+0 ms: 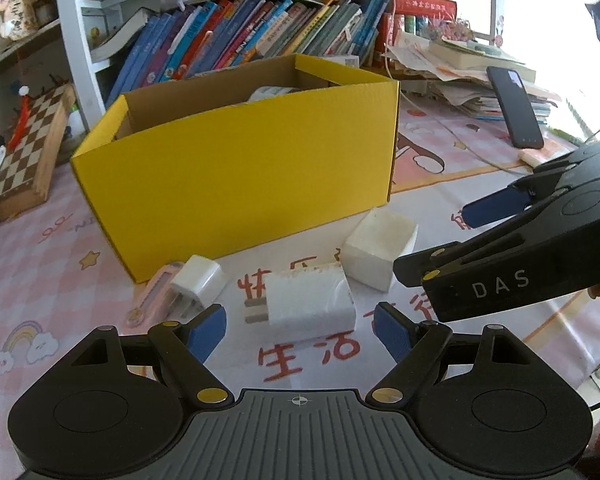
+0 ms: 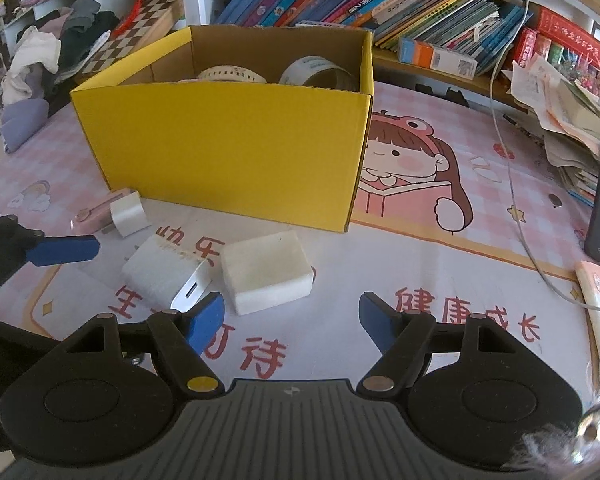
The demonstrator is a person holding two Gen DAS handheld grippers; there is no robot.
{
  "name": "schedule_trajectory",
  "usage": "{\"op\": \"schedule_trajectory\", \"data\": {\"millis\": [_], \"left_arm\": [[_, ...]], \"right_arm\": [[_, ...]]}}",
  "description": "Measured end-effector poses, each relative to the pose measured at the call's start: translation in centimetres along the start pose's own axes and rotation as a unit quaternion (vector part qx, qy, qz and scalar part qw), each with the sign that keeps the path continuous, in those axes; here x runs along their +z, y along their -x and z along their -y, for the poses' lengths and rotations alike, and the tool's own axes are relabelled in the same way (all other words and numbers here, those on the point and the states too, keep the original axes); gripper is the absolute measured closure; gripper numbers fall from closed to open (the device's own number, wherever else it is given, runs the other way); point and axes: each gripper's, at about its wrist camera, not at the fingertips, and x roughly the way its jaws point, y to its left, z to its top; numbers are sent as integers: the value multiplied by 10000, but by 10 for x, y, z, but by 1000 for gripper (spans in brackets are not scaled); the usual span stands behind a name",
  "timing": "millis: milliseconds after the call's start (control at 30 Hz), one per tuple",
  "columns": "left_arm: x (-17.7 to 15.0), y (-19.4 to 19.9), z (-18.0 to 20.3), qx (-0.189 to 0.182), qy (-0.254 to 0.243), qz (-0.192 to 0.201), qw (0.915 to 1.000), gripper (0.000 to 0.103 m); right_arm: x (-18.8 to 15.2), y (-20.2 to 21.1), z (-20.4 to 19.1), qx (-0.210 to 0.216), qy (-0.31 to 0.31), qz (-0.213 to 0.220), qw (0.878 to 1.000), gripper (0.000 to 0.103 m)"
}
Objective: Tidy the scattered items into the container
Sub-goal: 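Move the left tool to the white plug charger while the right tool approaches the white cube, then close the left tool on the plug charger while the right tool grips the white cube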
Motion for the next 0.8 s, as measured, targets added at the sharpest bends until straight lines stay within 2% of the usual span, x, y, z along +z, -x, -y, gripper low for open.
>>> {"op": "schedule_trajectory", "data": {"millis": [367,433,500,567,800], "left_arm": [[5,-21,-2,29,44,-127,9999,21],[5,-23,-3,17,55,-163,9999,25],[4,-24,-6,-44,102,-219,9997,34],[3,-25,-8,-99,136,-254,9995,36],[-1,-20,-17,-177,207,-295,9992,37]], "right_arm": [[13,-16,6,159,65,-94,9998,30],[15,-19,5,203,98,-117,9997,30],[17,-22,4,238,120,-142,9995,30],[19,-26,4,270,131,-173,9994,30],[23,-38,-2,397,184,-294,9986,30]]}}
